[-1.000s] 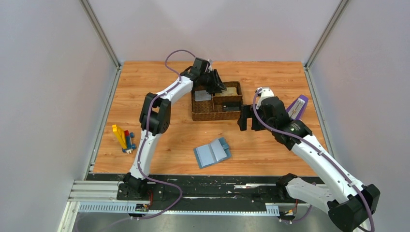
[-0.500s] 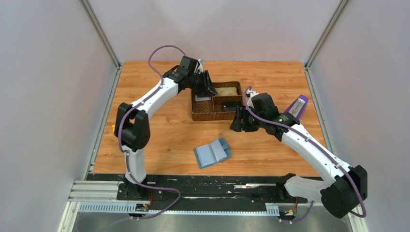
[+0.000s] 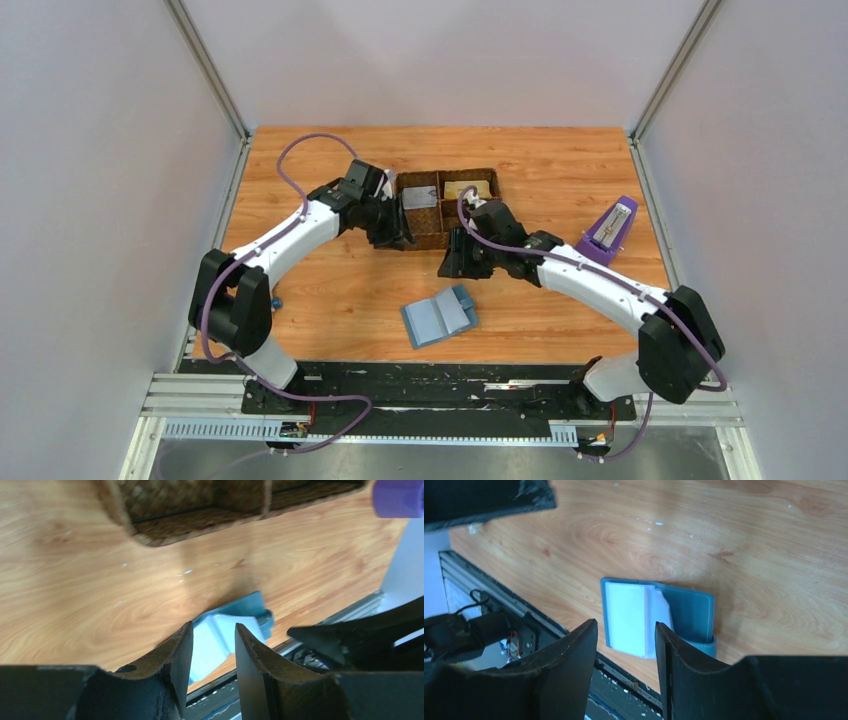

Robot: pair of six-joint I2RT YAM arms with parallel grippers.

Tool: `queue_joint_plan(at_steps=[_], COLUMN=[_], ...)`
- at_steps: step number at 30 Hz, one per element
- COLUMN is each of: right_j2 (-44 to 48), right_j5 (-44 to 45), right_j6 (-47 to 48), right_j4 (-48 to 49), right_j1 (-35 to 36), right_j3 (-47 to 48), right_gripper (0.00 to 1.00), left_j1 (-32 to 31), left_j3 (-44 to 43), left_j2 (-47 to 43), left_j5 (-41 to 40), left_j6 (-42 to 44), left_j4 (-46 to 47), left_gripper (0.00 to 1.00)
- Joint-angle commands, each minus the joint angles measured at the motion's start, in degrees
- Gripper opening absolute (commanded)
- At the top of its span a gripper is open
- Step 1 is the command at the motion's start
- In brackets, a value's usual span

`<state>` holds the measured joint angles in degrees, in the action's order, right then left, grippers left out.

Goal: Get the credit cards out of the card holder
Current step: Remove the credit card from the card holder.

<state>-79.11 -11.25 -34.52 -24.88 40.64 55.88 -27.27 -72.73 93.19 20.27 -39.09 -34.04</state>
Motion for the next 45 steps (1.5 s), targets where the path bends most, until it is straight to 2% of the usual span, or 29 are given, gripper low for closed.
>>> queue_joint_plan(at_steps=[1, 8, 12, 17, 20, 23, 27, 31, 41, 45], right_j2=[-3.22, -6.62, -9.21, -12.29, -14.82, -17.21, -20.69, -21.24, -17.50, -13.26], right_j5=[2.20, 6.04, 7.67, 15.81, 22.91, 27.17, 29.80, 30.84, 32.55, 31.35], right_j6=[-6.61, -8.80, -10.34, -12.69, -12.99, -12.19, -12.15, -12.48, -14.81, -17.53], right_j4=[4.96, 6.33, 6.25, 3.86, -0.69, -1.62, -3.55, -3.64, -3.41, 0.39], right_j1=[0.24, 9.64, 13.92, 17.70, 19.76, 22.26, 23.09, 23.92, 23.96, 23.32], right_j3=[2.01, 0.11, -0.88, -0.36, 1.70, 2.66, 3.82, 3.23, 0.04, -2.73], right_gripper=[0.47, 0.46, 0.47, 0.59, 0.64, 0.64, 0.65, 0.62, 0.40, 0.29], left_j1=[2.28, 4.32, 4.31, 4.33, 4.32, 4.33, 4.28, 4.33, 4.28, 4.15], left_j3=[4.16, 13.43, 19.16, 28.26, 31.01, 31.55, 31.09, 31.93, 33.54, 33.64], left_j2=[-6.07, -15.33, -17.58, -21.76, -23.88, -23.57, -21.68, -20.79, -20.76, -19.55], left_j5=[-3.42, -0.88, 2.28, 6.38, 6.60, 7.58, 7.75, 9.14, 9.29, 11.00], left_j6=[4.47, 4.83, 4.40, -0.18, -1.41, -0.69, 0.57, -0.47, -2.11, -1.59], left_j4=[1.48, 0.79, 1.32, 7.91, 9.26, 9.29, 8.80, 11.10, 13.50, 14.01], left_gripper=[0.45, 0.46, 0.46, 0.47, 0.47, 0.47, 0.47, 0.47, 0.46, 0.43])
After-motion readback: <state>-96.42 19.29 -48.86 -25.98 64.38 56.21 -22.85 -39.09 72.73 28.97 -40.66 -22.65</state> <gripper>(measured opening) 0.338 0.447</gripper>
